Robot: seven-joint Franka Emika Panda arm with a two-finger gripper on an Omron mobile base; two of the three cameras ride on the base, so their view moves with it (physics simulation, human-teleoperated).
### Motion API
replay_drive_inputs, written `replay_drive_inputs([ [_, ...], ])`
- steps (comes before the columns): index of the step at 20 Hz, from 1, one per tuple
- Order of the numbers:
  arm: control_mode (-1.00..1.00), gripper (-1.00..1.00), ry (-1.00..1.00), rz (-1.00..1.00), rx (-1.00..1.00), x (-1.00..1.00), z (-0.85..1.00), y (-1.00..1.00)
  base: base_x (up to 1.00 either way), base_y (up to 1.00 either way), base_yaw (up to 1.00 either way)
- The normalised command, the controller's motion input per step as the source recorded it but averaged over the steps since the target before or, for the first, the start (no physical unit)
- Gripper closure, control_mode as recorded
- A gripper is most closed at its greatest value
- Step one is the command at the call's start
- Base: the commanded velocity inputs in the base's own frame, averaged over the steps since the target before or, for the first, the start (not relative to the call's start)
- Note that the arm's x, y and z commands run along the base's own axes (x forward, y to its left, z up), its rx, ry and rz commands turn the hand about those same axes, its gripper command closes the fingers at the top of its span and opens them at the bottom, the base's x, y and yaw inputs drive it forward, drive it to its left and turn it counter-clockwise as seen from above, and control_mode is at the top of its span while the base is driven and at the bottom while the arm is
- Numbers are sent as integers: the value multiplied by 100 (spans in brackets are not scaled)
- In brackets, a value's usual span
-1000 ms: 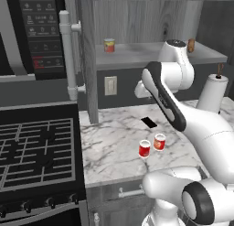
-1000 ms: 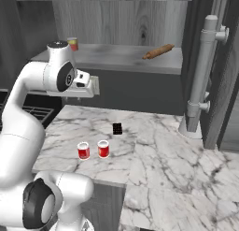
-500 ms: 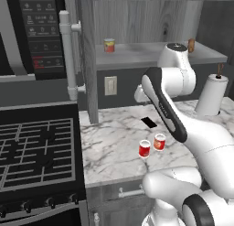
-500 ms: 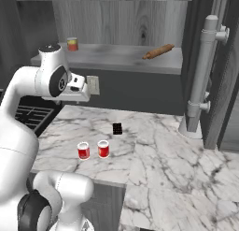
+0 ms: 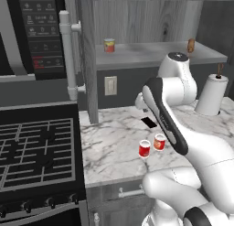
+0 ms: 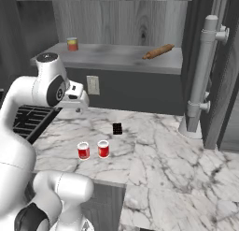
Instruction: Pick the cans from the counter and place them in their designated side in the cabinet.
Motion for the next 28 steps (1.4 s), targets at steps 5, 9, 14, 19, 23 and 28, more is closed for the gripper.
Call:
replay_drive_inputs([
  [5, -100, -100, -1, 0, 0, -14, -24, 0, 0, 0, 0],
  [9, -100, -100, 0, 0, 0, -6, -25, 0, 0, 0, 0],
  [14, -100, -100, 0, 0, 0, 0, -23, 0, 0, 0, 0],
  [19, -100, -100, 0, 0, 0, 0, -23, -1, 0, 0, 0],
  [23, -100, -100, 0, 0, 0, 0, -22, -1, 0, 0, 0],
  [28, -100, -100, 0, 0, 0, 0, -25, 0, 0, 0, 0],
])
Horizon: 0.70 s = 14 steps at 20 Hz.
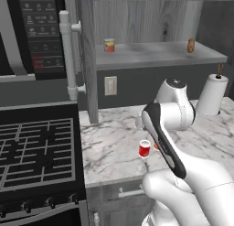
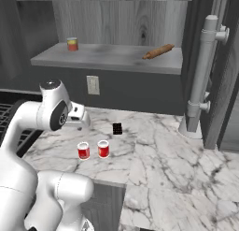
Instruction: Pick the cans from the counter and place them in their designated side in the cabinet.
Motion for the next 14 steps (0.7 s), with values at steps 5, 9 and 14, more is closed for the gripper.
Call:
replay_drive_inputs([
  [5, -100, -100, 0, 0, 0, 0, -20, -1, 0, 0, 0],
  [9, -100, -100, 0, 0, 0, 3, -15, -3, 0, 0, 0],
  [14, -100, -100, 1, 0, 0, 7, -15, -2, 0, 0, 0],
])
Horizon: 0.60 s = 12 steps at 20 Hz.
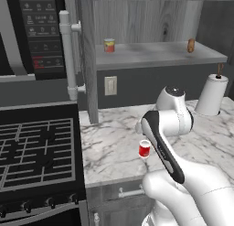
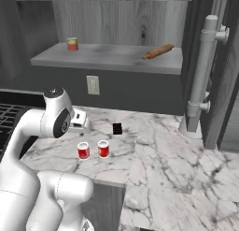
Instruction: Pick the cans from the counter and place them in their designated side in the cabinet.
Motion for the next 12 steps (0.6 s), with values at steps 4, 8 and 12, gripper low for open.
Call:
replay_drive_inputs([
  [4, -100, -100, 3, 0, 0, 11, -15, 0, 0, 0, 0],
  [8, -100, -100, 3, 0, 0, 12, -12, 0, 0, 0, 0],
  [12, -100, -100, 3, 0, 0, 12, -14, 0, 0, 0, 0],
])
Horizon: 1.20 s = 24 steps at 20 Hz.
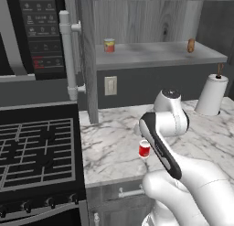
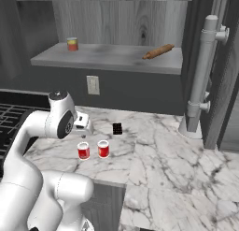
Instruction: Pick the cans from the counter and place them in their designated side in the cabinet.
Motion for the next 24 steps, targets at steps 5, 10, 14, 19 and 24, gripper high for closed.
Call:
replay_drive_inputs([
  [5, -100, -100, 3, 0, 0, 11, -16, 0, 0, 0, 0],
  [10, -100, -100, 2, 0, 0, 10, -17, 0, 0, 0, 0],
  [14, -100, -100, 2, 0, 0, 9, -20, 0, 0, 0, 0],
  [19, -100, -100, 2, 0, 0, 11, -19, 0, 0, 0, 0],
  [24, -100, -100, 2, 0, 0, 12, -18, 0, 0, 0, 0],
])
